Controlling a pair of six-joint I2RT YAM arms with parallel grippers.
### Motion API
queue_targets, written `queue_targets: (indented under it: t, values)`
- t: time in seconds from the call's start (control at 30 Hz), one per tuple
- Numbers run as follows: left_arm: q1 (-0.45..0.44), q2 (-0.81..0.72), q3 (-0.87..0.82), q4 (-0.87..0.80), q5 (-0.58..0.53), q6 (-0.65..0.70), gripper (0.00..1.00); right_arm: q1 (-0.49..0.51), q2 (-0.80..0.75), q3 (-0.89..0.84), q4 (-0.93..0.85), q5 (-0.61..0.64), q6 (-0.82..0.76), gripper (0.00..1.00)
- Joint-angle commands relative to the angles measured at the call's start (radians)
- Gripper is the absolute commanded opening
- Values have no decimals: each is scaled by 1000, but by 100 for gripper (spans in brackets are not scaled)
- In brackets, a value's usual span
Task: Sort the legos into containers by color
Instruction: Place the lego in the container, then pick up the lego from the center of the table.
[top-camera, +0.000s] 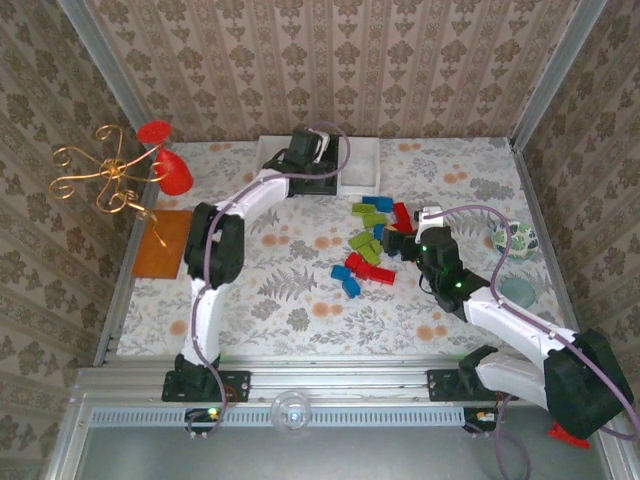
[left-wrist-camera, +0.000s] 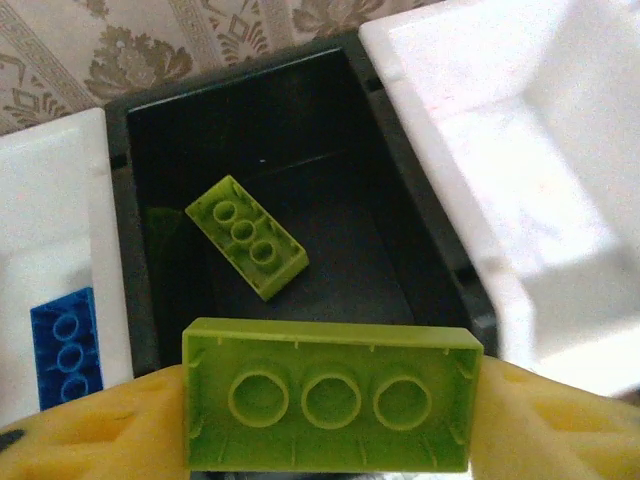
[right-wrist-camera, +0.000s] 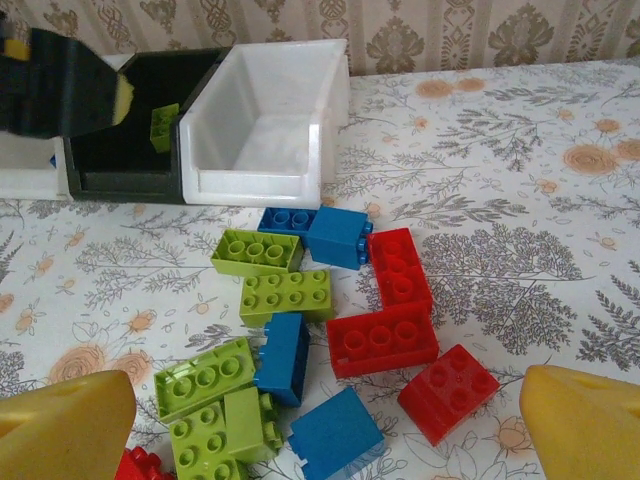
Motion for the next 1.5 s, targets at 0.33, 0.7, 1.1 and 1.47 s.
queue_targets:
  t: [0.33,0.7,1.1,1.47]
  values:
    - [-81,-476,-581,193,194,-159,100,-4,38,26,-32,16,22,100]
    - [-345,-632,-888,126,311,-264,76,-15,-37,-3,-30,74,16,100]
    - [-450,-430,-716,17,193,-323,58,-62,-95,-32,-33,68,55,100]
    - [-493,-328,-613,-49,104,-287,53,-66,-83,-25,-40,60,61,100]
